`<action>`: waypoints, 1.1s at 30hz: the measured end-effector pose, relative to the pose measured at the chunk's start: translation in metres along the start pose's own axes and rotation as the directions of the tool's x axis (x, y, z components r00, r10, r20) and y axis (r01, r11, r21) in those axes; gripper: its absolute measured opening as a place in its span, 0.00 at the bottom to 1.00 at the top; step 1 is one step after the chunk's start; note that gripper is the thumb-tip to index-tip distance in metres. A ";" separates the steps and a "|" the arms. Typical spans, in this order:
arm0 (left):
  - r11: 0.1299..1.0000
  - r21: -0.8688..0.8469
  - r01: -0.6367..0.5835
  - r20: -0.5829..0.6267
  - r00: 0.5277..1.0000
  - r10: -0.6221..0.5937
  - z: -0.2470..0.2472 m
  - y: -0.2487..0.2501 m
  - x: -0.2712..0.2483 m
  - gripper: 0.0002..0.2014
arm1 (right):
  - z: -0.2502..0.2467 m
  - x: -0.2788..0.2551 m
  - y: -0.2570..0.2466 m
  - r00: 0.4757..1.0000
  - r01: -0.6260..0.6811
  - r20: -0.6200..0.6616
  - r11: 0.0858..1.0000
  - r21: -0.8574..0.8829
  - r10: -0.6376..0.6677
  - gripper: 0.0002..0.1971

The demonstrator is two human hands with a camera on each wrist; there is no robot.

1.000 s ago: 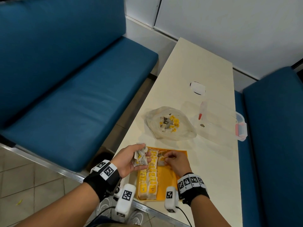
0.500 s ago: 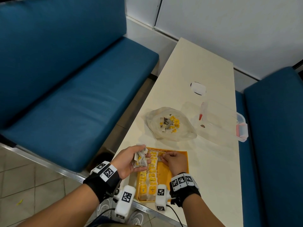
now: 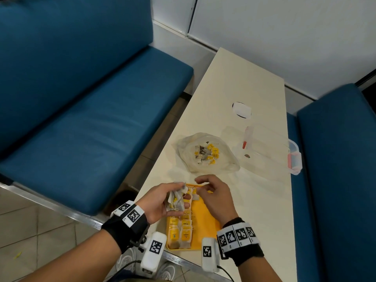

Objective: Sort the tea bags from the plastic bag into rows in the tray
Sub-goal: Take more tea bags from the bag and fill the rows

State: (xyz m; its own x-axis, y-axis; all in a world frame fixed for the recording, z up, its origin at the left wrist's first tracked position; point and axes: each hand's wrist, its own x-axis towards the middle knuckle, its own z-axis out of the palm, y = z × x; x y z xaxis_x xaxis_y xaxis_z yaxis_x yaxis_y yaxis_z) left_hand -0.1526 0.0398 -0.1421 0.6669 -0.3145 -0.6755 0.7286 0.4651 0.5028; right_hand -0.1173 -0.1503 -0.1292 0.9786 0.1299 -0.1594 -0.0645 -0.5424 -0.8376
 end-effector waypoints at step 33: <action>0.990 0.018 -0.136 -0.009 0.991 0.137 -0.006 -0.004 0.004 0.16 | 0.018 -0.030 -0.003 0.960 0.271 0.055 0.962 0.040 -0.273 0.03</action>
State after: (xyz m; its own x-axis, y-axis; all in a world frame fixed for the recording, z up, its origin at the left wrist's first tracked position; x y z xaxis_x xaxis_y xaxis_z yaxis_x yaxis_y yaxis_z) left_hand -0.1539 0.0420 -0.1497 0.7587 -0.2403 -0.6055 0.6336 0.4883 0.6001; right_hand -0.1497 -0.1376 -0.1317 0.9469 0.3182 0.0469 0.1956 -0.4536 -0.8695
